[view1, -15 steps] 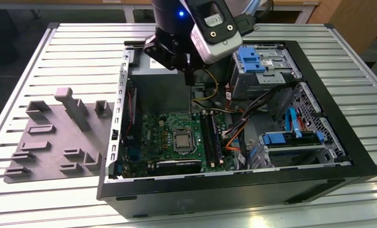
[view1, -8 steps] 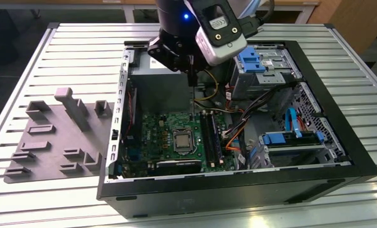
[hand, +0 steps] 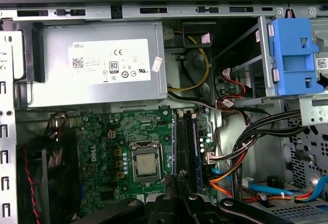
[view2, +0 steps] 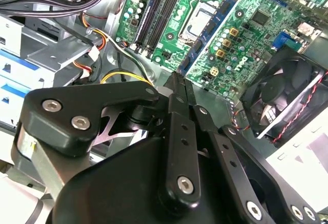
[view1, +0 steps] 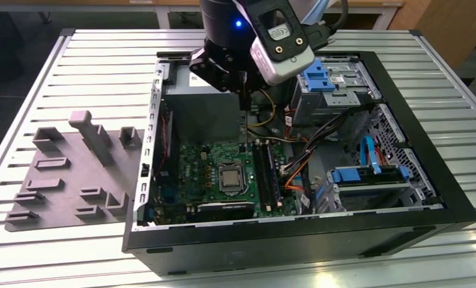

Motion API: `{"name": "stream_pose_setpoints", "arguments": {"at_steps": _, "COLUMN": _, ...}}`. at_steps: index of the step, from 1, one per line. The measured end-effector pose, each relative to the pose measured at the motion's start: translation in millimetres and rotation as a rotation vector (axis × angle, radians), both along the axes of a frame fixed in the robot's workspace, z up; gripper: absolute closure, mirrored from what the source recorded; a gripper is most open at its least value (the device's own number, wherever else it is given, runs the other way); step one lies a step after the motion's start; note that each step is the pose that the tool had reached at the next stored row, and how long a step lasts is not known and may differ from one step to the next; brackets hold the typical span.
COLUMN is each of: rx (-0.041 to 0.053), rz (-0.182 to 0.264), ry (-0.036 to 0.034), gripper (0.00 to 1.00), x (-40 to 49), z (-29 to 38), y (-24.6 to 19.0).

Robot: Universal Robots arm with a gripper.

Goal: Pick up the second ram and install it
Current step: 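Insert the second ram into the second slot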

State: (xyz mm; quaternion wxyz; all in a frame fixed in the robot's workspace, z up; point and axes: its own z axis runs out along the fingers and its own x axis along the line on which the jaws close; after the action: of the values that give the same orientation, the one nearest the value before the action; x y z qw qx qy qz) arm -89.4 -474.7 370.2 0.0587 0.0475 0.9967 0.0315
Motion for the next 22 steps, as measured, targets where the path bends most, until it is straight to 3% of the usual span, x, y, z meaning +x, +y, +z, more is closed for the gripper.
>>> {"name": "stream_pose_setpoints", "arguments": {"at_steps": 2, "rx": 0.0002, "rz": 0.0, "ry": 0.0, "gripper": 0.88, "x": 0.1, "z": -0.4, "y": 0.0}}
{"name": "stream_pose_setpoints", "arguments": {"at_steps": 5, "rx": 0.0001, "rz": 0.0, "ry": 0.0061, "gripper": 0.88, "x": 1.5, "z": -2.1, "y": 0.0}}
{"name": "stream_pose_setpoints", "arguments": {"at_steps": 15, "rx": 0.0001, "rz": 0.0, "ry": 0.0375, "gripper": 0.88, "x": 13.3, "z": -9.8, "y": 0.0}}
{"name": "stream_pose_setpoints", "arguments": {"at_steps": 22, "rx": 0.0, "rz": 0.001, "ry": 0.0402, "gripper": 0.88, "x": 14.1, "z": -11.3, "y": 0.0}}
